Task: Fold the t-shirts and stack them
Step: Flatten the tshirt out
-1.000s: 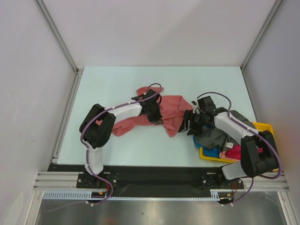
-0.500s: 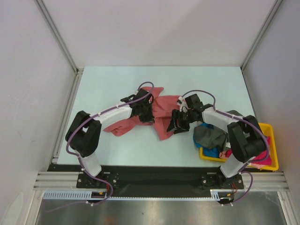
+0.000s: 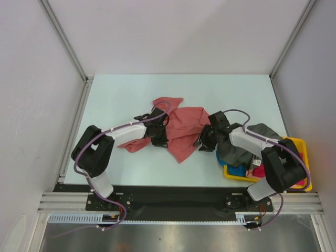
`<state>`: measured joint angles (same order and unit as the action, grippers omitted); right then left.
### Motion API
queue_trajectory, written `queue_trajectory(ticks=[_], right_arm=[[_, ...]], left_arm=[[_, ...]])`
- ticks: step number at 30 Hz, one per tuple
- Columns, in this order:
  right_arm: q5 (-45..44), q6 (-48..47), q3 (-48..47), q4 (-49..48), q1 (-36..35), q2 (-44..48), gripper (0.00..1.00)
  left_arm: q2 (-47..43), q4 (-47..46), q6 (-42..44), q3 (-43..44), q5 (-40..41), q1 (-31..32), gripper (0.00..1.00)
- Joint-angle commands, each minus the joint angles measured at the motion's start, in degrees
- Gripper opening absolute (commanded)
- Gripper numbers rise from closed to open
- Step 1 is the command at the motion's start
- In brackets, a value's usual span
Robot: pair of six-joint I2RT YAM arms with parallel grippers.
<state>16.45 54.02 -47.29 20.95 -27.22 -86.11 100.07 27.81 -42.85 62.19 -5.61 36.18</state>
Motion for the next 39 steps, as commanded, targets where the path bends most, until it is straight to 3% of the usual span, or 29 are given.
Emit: queue_trajectory(ticks=[1, 2, 4, 5, 9, 13, 15, 18, 25, 28, 32, 39], right_arm=[[-12.4, 1.6, -6.1, 0.4, 0.6, -3.6, 0.46], [-13.4, 1.1, -7.3, 1.0, 0.8, -4.7, 0.47], [-14.9, 0.4, -9.3, 1.6, 1.3, -7.9, 0.48], [-15.0, -0.1, -11.1, 1.4, 1.5, -9.2, 0.48], [-16.4, -3.3, -17.5, 3.2, 2.4, -15.7, 0.5], [-19.3, -11.7, -25.9, 6.0, 3.8, -21.8, 0.52], [-20.4, -14.3, -31.3, 10.4, 4.5, -24.4, 0.54], [-21.2, -17.5, -33.2, 15.3, 4.6, -22.4, 0.58], [-22.9, -14.2, -21.0, 17.9, 0.2, -4.1, 0.7], [-23.8, -12.5, -17.8, 19.0, -2.7, 2.2, 0.71], [-21.6, -10.4, -12.6, 19.0, -3.1, 6.6, 0.7], [-20.8, -9.5, -11.2, 18.7, -3.2, 8.5, 0.68]], left_arm=[[-5.9, 1.3, 1.9, -1.4, 2.9, -0.1, 0.17], [-7.2, 1.7, 2.4, -1.4, 3.6, -0.1, 0.3], [-11.3, 4.2, 4.0, -0.9, 5.4, -0.1, 0.41], [-12.8, 5.2, 4.6, -0.6, 8.4, -0.1, 0.53], [-20.1, 10.0, 8.3, -0.5, 11.6, -0.7, 0.6], [-21.7, 12.0, 10.9, -0.5, 8.9, -3.2, 0.56], [-20.2, 14.5, 12.2, 1.9, 11.6, -3.5, 0.52], [-16.7, 15.4, 12.4, 4.0, 13.1, -3.5, 0.53], [-5.2, 22.7, 7.2, 13.5, 20.5, -3.3, 0.49], [-0.9, 26.1, 5.1, 17.8, 22.5, -2.8, 0.48], [2.8, 28.1, 2.8, 20.8, 25.4, -1.5, 0.48], [9.0, 31.2, -1.1, 24.6, 27.6, -0.1, 0.48]])
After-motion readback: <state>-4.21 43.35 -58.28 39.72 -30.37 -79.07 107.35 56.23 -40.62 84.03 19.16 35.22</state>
